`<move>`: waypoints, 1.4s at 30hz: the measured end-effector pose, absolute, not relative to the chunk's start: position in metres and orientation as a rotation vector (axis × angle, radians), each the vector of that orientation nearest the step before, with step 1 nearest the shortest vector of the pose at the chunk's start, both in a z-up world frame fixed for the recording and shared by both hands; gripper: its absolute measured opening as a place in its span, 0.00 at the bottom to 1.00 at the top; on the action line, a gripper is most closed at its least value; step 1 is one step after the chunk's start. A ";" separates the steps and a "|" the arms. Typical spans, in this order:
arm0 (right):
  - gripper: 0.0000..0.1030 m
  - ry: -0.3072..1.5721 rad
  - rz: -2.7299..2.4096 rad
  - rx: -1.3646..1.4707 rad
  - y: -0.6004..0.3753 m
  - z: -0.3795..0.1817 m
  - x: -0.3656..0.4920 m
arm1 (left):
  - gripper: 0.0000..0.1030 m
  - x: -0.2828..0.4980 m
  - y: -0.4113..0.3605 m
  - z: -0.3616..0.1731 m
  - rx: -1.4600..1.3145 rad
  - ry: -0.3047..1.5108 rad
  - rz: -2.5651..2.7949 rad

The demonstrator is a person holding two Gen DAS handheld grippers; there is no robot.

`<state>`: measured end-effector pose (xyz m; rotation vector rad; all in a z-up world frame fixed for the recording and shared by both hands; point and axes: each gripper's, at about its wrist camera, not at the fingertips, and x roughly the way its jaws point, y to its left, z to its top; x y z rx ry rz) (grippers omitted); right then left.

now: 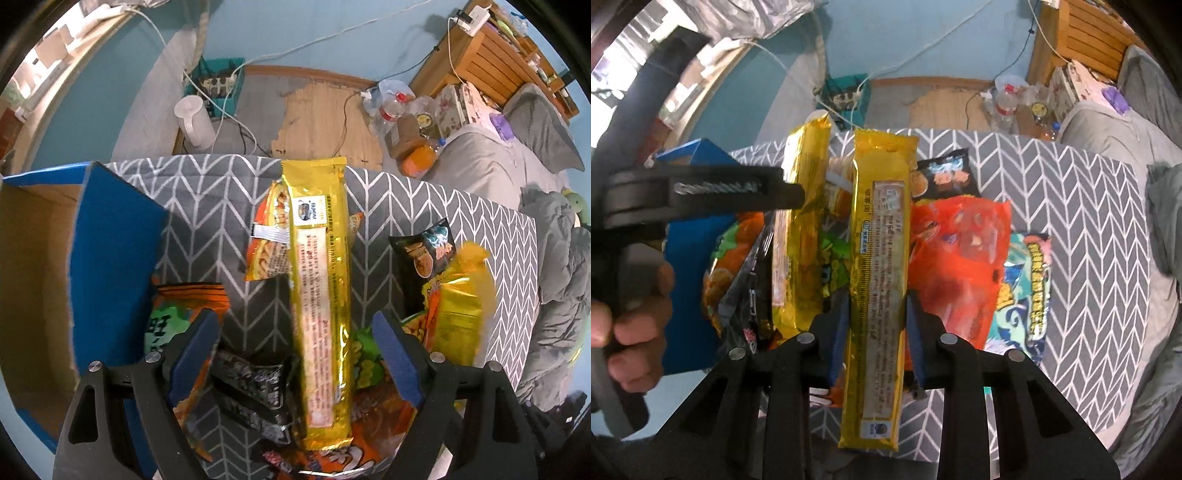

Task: Organize snacks
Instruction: 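Lower the right tool onto a yellow wafer bar while the left tool grasps another, then lift both yellow wafer bars and carry them over the cardboard box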

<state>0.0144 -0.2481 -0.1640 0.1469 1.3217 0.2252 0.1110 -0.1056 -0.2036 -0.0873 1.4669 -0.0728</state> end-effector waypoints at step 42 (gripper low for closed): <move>0.27 1.203 0.351 0.104 -0.251 -0.110 0.004 | 0.31 0.056 -0.083 -0.129 -0.136 1.426 -0.219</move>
